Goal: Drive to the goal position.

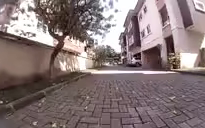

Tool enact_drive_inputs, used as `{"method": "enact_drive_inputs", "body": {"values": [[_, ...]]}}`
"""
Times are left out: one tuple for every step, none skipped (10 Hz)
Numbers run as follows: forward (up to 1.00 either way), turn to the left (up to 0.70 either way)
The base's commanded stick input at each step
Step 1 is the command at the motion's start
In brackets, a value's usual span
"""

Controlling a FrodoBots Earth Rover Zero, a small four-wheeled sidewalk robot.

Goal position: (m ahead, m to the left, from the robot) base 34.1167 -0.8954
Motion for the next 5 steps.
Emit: {"method": "enact_drive_inputs", "body": {"values": [[0.69, -0.03], [0.69, -0.34], [0.69, -0.29], [0.69, -0.21], [0.69, -0.01]]}}
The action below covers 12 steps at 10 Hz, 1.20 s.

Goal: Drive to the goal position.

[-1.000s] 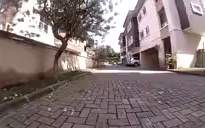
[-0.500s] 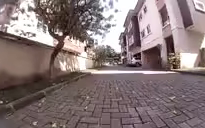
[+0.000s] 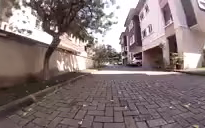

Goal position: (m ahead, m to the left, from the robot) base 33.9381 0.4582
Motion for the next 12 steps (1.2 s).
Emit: {"method": "enact_drive_inputs", "body": {"values": [[0.69, -0.17], [0.69, -0.28], [0.69, -0.06], [0.69, 0.01], [0.69, 0.02], [0.69, 0.02], [0.69, 0.02], [0.69, 0.02], [0.69, 0.03], [0.69, 0.03], [0.69, 0.03], [0.69, 0.03]]}}
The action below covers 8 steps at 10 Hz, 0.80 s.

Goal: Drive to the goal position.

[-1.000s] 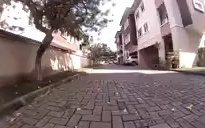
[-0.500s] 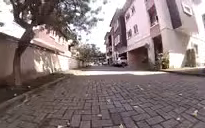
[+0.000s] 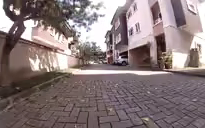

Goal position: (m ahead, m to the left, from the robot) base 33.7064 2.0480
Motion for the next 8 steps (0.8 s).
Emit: {"method": "enact_drive_inputs", "body": {"values": [[0.69, 0.03], [0.69, 0.03], [0.69, 0.03], [0.69, 0.03], [0.69, 0.03], [0.69, 0.03], [0.69, 0.03], [0.69, 0.03]]}}
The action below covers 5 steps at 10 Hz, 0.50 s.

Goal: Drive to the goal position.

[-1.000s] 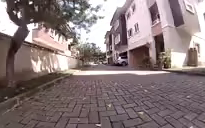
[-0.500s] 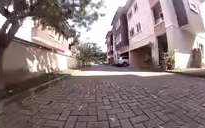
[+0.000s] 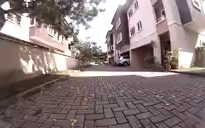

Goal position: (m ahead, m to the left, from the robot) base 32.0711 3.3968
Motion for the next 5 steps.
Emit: {"method": "enact_drive_inputs", "body": {"values": [[0.69, 0.03], [0.69, 0.03], [0.69, 0.03], [0.69, 0.03], [0.69, 0.03]]}}
